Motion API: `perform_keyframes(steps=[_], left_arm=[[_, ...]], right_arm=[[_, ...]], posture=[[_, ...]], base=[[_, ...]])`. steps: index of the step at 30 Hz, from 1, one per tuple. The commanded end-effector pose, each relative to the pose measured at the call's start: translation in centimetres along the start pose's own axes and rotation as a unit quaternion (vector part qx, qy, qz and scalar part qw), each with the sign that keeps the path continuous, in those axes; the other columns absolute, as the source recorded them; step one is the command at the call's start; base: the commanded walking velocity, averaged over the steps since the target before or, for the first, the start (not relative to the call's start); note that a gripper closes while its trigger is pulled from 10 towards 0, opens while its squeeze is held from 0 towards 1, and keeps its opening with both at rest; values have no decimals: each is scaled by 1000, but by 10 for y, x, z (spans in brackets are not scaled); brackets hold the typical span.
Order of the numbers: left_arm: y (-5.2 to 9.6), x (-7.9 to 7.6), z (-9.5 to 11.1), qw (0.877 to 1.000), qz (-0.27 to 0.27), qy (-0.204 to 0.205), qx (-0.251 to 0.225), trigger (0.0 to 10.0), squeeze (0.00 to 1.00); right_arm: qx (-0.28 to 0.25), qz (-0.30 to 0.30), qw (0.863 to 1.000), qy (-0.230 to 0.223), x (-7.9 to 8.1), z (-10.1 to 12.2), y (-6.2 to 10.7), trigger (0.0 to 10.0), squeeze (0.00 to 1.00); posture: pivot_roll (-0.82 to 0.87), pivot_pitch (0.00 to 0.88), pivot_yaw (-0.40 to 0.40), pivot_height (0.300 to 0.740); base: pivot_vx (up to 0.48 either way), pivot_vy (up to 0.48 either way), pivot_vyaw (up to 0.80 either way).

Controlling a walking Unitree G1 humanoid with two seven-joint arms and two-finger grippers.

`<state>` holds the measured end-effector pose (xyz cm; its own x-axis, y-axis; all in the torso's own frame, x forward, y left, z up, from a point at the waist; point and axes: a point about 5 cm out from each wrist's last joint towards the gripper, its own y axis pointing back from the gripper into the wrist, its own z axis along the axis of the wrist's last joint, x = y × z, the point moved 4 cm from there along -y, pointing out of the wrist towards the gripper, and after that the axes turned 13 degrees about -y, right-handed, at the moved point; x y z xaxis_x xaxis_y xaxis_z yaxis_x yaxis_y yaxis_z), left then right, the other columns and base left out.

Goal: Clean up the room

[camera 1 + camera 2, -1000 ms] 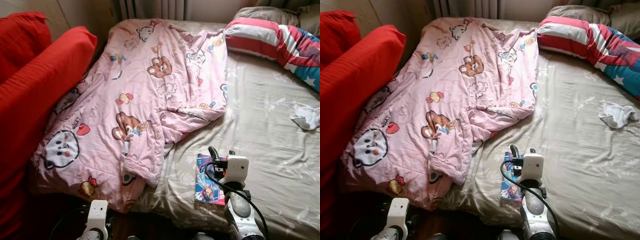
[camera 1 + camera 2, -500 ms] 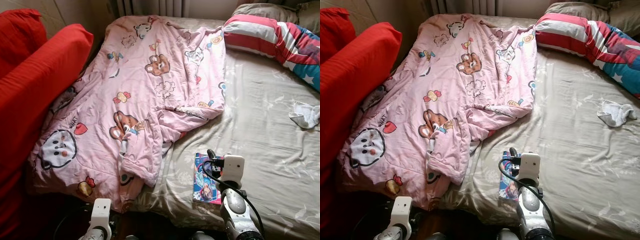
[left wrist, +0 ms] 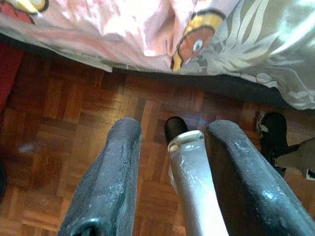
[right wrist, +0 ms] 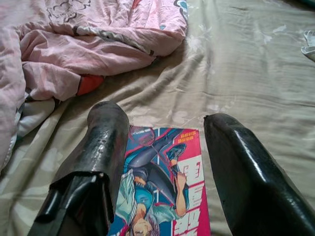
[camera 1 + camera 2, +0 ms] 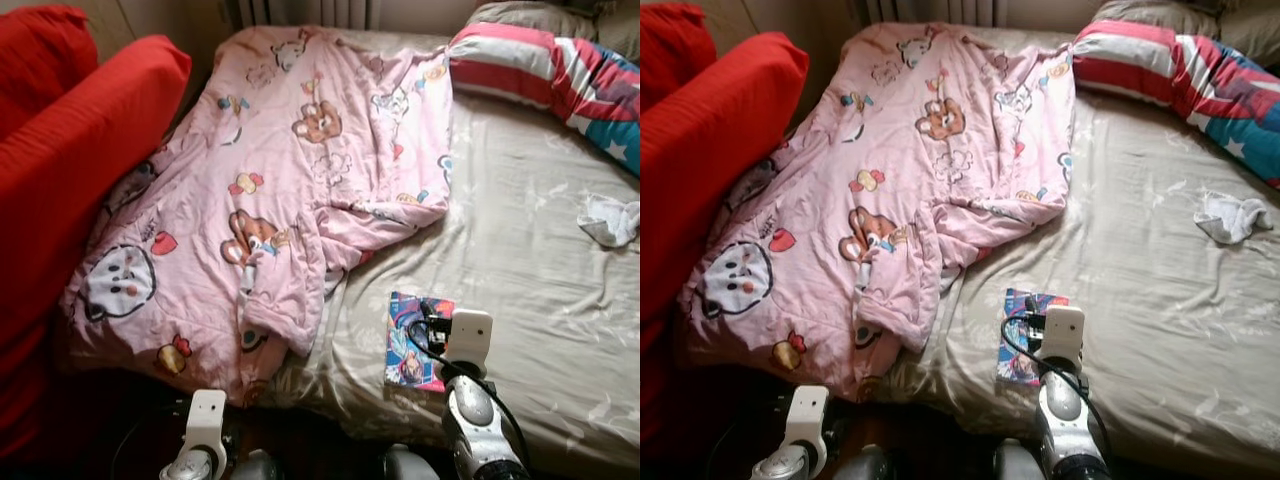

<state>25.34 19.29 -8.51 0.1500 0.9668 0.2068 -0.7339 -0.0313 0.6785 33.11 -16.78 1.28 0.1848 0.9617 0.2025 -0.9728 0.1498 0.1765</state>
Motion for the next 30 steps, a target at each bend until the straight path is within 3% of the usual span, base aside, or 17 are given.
perform_keyframes(steps=[1,10,19,22,27,30], left_arm=[[3,-1,-15,1000,-2,-1,25,10000,0],[3,-1,-16,1000,-3,-3,28,10000,0],[3,0,-14,1000,3,-1,24,10000,0],[4,7,-13,1000,21,-7,17,10000,0],[2,23,5,998,67,-4,-19,10000,0],[-1,35,39,993,87,9,-82,10000,0]], right_arm=[[23,-4,1000,-4,1,-8,1,10000,0],[23,3,1000,-6,3,-8,0,10000,0],[27,3,1000,-8,3,-9,1,10000,0],[29,6,1000,-11,3,-9,1,10000,0],[29,10,999,-13,3,-10,1,10000,0],[29,12,999,-14,3,-10,2,10000,0]], posture=[[-17,211,43,670],[-17,202,41,628],[-16,208,40,628],[-17,212,39,628],[-22,215,39,628],[-22,218,38,628]], base=[[0,0,0],[0,0,0],[0,0,0],[0,0,0],[0,0,0],[0,0,0]])
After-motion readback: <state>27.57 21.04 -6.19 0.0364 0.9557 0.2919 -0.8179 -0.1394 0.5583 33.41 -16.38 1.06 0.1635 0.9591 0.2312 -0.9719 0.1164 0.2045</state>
